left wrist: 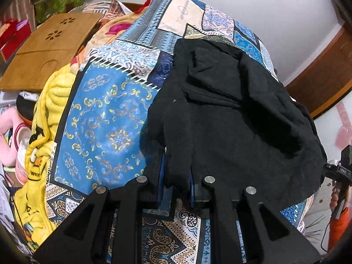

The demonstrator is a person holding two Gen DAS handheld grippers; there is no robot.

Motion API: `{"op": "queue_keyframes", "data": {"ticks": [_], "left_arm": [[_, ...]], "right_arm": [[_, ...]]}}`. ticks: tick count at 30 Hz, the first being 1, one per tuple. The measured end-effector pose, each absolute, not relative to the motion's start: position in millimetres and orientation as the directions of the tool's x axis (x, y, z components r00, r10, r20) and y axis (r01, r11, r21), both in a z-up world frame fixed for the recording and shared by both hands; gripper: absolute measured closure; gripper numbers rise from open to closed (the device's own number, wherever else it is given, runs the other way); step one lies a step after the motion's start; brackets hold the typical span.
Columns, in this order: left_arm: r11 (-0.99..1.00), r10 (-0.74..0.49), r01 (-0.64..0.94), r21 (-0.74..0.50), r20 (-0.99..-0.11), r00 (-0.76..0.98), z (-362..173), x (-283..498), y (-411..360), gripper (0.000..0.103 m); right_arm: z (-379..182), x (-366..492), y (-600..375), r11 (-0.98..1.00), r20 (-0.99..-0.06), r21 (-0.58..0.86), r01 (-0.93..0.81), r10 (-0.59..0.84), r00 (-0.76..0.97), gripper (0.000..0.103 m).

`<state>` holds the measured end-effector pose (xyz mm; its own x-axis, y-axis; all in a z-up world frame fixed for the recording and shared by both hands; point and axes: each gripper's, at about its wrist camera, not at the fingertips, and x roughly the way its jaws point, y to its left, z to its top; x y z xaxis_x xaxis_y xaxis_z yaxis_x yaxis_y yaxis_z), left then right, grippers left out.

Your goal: Fold large clothes

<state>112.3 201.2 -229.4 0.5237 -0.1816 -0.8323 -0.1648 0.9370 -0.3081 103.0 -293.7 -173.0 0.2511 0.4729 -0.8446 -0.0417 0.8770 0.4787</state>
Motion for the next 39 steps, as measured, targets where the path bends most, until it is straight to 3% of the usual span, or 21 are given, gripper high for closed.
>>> {"op": "queue_keyframes", "data": {"ticks": [1,2,3,4,9,12,18,24,29,37,39], "left_arm": [[0.941,-0.178,-0.156,-0.299,-0.833,0.524,-227.4,113.5,198.4,0.086],[0.943,-0.177,-0.150,-0.295,-0.833,0.524,-225.8,115.4,196.6,0.086],[0.946,-0.181,-0.138,-0.294,-0.830,0.527,-223.2,116.9,192.9,0.086],[0.946,-0.188,-0.130,-0.298,-0.827,0.529,-221.6,118.3,190.9,0.086],[0.930,-0.266,-0.066,-0.361,-0.787,0.557,-200.9,131.9,177.1,0.088],[0.910,-0.320,-0.034,-0.412,-0.754,0.573,-180.2,146.3,172.7,0.089],[0.823,-0.439,0.002,-0.568,-0.634,0.637,-125.0,197.4,186.8,0.090],[0.830,-0.353,-0.064,-0.554,-0.610,0.709,-103.5,262.9,220.0,0.091],[0.881,-0.193,-0.193,-0.432,-0.700,0.687,-140.5,322.7,244.5,0.090],[0.889,-0.187,-0.269,-0.370,-0.831,0.524,-250.3,399.1,244.6,0.089],[0.908,-0.170,-0.254,-0.333,-0.848,0.502,-264.1,403.7,239.4,0.081]], "right_arm": [[-171.3,101.3,-291.5,0.876,-0.846,0.479,-0.048,0.476,0.241,0.059],[-167.9,99.3,-288.6,0.879,-0.849,0.473,-0.062,0.474,0.232,0.070],[-165.9,97.2,-285.7,0.880,-0.851,0.469,-0.077,0.474,0.226,0.089],[-164.9,96.3,-282.5,0.872,-0.847,0.480,-0.091,0.488,0.212,0.098],[-147.2,104.3,-265.2,0.827,-0.796,0.547,-0.129,0.561,0.229,0.098],[-116.6,127.2,-256.9,0.762,-0.715,0.629,-0.155,0.645,0.269,0.098],[-73.0,182.9,-227.9,0.765,-0.675,0.592,-0.252,0.642,0.363,0.099],[-83.8,265.2,-241.6,0.789,-0.657,0.592,-0.165,0.590,0.469,0.099],[-130.0,329.1,-270.5,0.814,-0.697,0.581,-0.028,0.515,0.500,0.099],[-205.5,370.3,-269.5,0.860,-0.791,0.510,-0.028,0.482,0.376,0.099],[-204.9,364.4,-277.6,0.864,-0.807,0.500,-0.054,0.487,0.334,0.096]]}}
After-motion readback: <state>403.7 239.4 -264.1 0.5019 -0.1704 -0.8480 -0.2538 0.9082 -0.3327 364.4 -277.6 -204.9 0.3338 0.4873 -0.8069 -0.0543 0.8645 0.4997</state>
